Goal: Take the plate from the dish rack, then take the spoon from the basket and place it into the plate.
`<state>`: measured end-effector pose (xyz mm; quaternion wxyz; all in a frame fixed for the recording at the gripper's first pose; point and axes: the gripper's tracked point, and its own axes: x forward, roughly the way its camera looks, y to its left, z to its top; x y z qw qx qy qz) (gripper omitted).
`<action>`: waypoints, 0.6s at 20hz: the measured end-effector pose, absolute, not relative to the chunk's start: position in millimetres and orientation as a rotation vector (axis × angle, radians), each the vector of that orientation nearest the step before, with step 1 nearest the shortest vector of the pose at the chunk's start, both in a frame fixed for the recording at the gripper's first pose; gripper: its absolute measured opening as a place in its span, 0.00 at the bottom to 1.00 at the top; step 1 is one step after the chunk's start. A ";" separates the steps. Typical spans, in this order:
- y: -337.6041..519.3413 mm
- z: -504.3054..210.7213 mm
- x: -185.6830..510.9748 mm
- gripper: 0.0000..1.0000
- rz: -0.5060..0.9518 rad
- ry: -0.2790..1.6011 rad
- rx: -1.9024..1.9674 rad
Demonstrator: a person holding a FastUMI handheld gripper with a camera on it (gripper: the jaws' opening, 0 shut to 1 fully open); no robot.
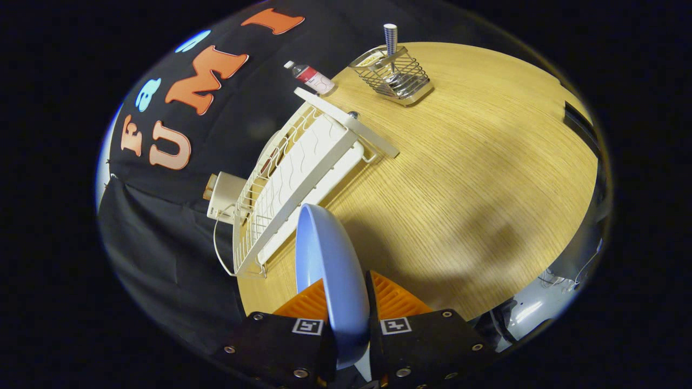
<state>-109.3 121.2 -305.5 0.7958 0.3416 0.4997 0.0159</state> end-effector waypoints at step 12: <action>50.7 -305.8 -108.2 0.54 -0.059 1.055 0.634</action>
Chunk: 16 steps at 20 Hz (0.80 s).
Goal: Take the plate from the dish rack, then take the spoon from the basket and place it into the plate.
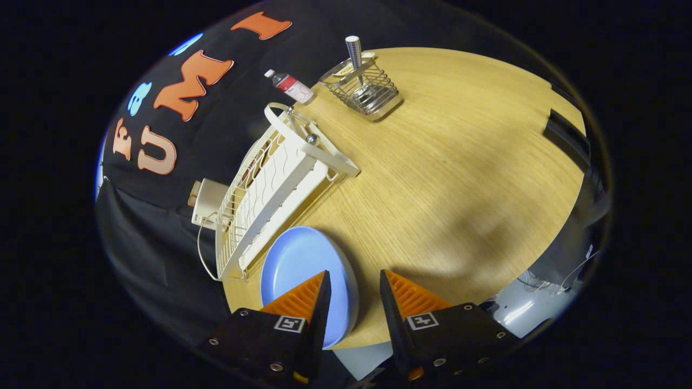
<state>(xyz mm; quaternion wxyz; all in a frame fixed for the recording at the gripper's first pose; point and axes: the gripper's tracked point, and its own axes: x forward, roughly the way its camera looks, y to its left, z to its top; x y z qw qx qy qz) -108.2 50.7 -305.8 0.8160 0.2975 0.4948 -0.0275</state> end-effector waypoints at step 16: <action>-70.1 -204.2 43.9 0.94 0.006 0.549 0.075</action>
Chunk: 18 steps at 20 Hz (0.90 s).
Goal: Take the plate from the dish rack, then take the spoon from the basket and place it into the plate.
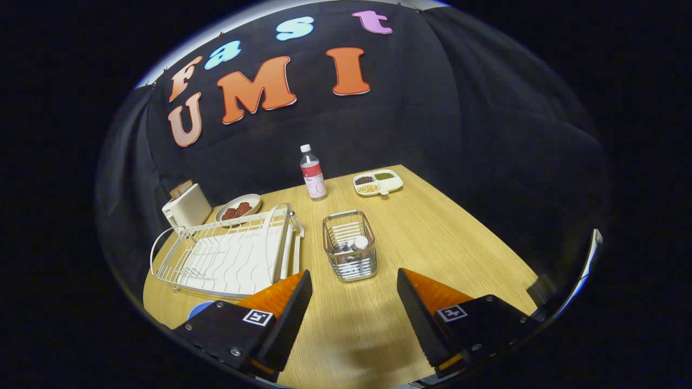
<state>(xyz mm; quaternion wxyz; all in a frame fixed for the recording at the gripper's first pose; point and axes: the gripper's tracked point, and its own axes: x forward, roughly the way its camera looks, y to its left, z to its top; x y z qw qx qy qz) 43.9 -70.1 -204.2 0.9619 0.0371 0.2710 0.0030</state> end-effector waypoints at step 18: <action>-68.1 -218.4 106.1 0.08 0.154 0.463 -0.002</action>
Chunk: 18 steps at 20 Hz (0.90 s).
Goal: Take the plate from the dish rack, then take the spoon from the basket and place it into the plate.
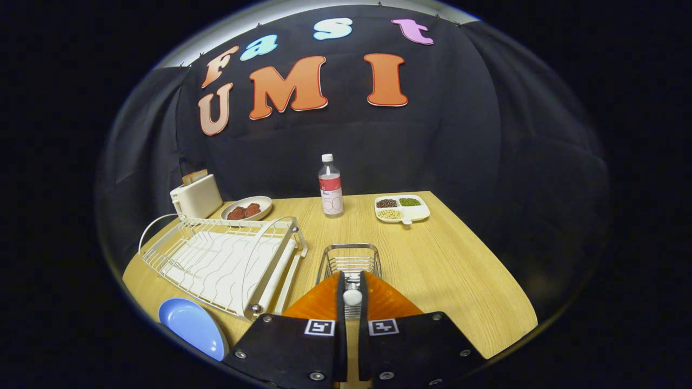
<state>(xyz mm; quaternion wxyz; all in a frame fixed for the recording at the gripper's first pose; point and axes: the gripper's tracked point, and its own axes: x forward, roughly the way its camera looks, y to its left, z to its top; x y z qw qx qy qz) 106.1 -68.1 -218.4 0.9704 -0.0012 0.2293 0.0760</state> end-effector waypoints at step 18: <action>14.4 -94.3 -1.4 0.07 0.167 0.338 0.008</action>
